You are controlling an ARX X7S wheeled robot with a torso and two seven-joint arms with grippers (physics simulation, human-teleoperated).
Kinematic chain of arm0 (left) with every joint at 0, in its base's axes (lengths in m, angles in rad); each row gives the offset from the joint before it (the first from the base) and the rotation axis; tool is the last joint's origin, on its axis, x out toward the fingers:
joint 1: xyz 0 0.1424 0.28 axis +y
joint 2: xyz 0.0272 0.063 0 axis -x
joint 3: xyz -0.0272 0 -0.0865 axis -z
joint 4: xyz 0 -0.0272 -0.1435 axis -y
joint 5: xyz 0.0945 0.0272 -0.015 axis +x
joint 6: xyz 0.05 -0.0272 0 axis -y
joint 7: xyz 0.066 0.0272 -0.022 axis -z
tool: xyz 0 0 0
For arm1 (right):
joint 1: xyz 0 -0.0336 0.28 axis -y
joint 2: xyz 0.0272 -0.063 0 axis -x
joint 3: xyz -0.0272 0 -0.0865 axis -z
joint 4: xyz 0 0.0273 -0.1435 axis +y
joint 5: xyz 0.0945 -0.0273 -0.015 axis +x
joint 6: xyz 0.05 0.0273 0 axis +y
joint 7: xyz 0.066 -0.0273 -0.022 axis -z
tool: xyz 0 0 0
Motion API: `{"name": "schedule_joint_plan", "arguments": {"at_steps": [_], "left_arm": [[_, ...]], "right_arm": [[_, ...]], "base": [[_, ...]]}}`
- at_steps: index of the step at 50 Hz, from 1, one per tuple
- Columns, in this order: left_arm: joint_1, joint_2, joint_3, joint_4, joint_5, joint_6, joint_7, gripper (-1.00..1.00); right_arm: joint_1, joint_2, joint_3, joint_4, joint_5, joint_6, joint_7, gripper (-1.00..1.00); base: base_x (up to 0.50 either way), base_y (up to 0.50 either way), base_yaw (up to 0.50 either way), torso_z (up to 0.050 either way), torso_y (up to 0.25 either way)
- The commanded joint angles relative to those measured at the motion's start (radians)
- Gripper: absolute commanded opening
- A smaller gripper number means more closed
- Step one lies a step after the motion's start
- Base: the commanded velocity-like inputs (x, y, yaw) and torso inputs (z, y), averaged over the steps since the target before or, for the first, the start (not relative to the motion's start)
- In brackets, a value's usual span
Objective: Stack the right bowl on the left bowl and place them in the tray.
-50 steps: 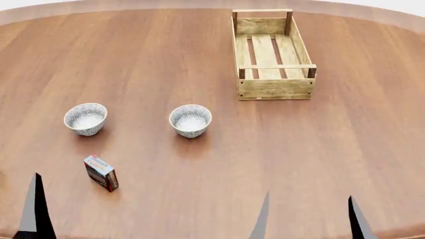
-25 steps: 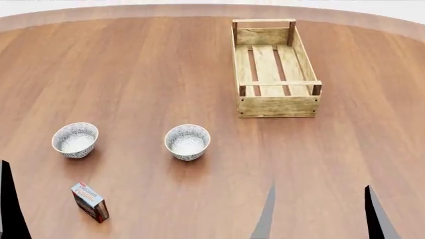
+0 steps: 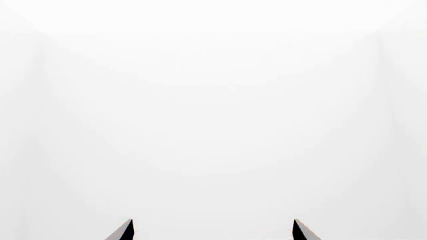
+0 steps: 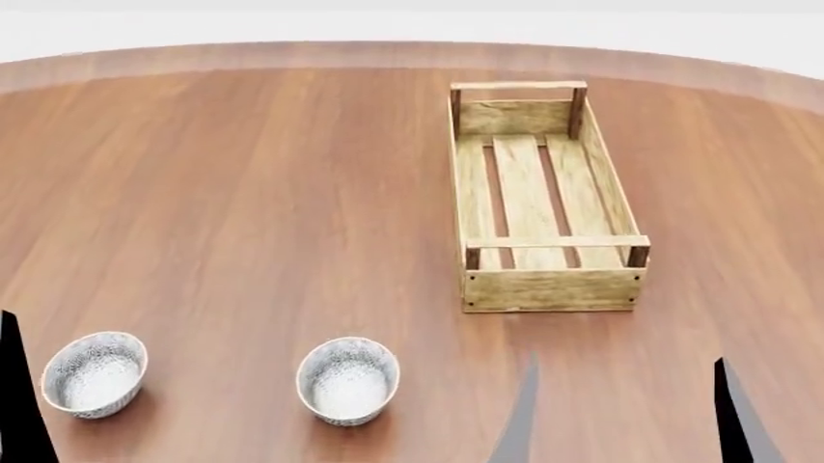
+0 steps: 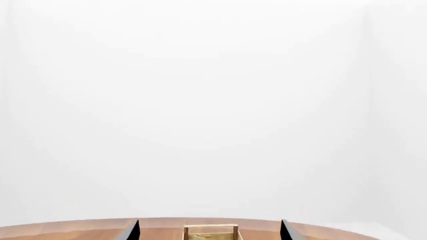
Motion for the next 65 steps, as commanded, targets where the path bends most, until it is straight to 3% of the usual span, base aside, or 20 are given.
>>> {"name": "schedule_joint_plan", "arguments": {"at_steps": [1, 39, 44, 65], "left_arm": [[-0.002, -0.032, 0.018, 0.004, -0.017, 0.006, -0.037, 1.0], [-0.006, -0.105, 0.054, -0.022, -0.06, 0.061, -0.112, 1.0], [-0.006, -0.11, 0.054, -0.021, -0.066, 0.062, -0.117, 1.0], [-0.012, -0.138, 0.064, -0.008, -0.084, 0.061, -0.151, 1.0]], "right_arm": [[0.004, 0.011, -0.005, -0.01, 0.009, 0.01, 0.013, 1.0], [0.012, 0.042, -0.033, 0.016, 0.007, 0.012, 0.065, 1.0], [-0.009, 0.039, -0.011, 0.015, 0.054, -0.051, 0.057, 1.0], [0.015, 0.062, -0.046, 0.002, 0.017, 0.004, 0.089, 1.0]], "base": [[0.5, 0.0, 0.0, 0.0, 0.0], [0.5, 0.01, 0.0, 0.0, 0.001], [0.0, 0.0, 0.0, 0.0, 0.002], [-0.02, -0.42, 0.0, 0.0, 0.0]]}}
